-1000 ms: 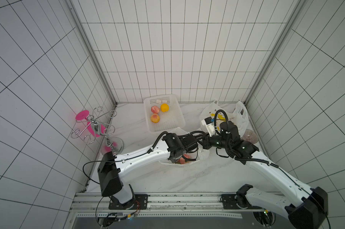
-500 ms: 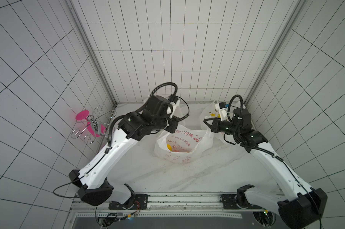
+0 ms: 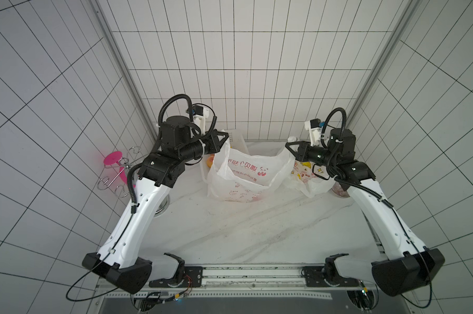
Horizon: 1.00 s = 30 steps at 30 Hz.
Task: Place the peach into a plastic bag & tie a knot
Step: Adjust the plastic bag at the center of the board.
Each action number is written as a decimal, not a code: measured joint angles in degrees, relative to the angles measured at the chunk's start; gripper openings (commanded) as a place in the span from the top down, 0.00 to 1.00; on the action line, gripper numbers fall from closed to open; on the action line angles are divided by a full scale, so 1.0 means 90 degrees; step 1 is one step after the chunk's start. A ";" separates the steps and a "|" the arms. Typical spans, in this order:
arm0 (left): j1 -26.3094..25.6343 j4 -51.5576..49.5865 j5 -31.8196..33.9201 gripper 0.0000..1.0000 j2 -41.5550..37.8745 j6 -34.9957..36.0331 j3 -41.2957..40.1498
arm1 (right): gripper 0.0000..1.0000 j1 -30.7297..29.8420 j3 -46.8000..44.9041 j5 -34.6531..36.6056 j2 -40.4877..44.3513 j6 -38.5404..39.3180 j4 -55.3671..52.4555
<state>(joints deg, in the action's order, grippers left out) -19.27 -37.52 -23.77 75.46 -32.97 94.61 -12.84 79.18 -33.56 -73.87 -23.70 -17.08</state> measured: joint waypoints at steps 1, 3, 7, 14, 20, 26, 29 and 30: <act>0.0119 0.0143 -0.0112 1.00 -0.0010 -0.0126 -0.0202 | 0.94 0.0063 0.0024 -0.0002 -0.0044 -0.0012 -0.0007; 0.0228 0.0427 -0.0386 1.00 0.0012 -0.0364 -0.0590 | 0.88 0.0119 0.0024 0.0002 -0.0170 -0.0036 -0.0095; 0.0345 0.0874 -0.1013 1.00 0.0330 -0.0865 -0.0959 | 0.78 0.0138 0.0032 0.0036 -0.0753 -0.0012 -0.0542; 0.0899 0.1928 -0.1416 1.00 0.0738 -0.1809 -0.0986 | 0.53 0.0163 0.0036 0.0143 -0.0920 0.0073 -0.1336; 0.1095 0.2674 -0.1387 1.00 0.1226 -0.2370 -0.1027 | 0.34 0.0180 0.0199 0.0187 -0.0444 0.0291 -0.2096; 0.1107 0.2832 -0.1370 1.00 0.1761 -0.2582 -0.1025 | 0.14 0.0168 0.1333 0.1149 -0.0240 0.0860 -0.3390; 0.1107 0.2890 -0.1406 1.00 0.1783 -0.2616 -0.1022 | 0.12 -0.0114 0.2164 0.1736 -0.0262 0.1151 -0.3733; 0.1107 0.2914 -0.1435 1.00 0.1780 -0.2625 -0.1001 | 0.12 -0.0350 0.2470 0.1872 -0.0304 0.1243 -0.3806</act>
<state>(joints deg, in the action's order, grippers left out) -9.30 -11.29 -36.69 91.48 -56.60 85.60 -15.99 101.41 -16.71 -76.60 -12.51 -51.33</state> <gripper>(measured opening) 0.046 0.881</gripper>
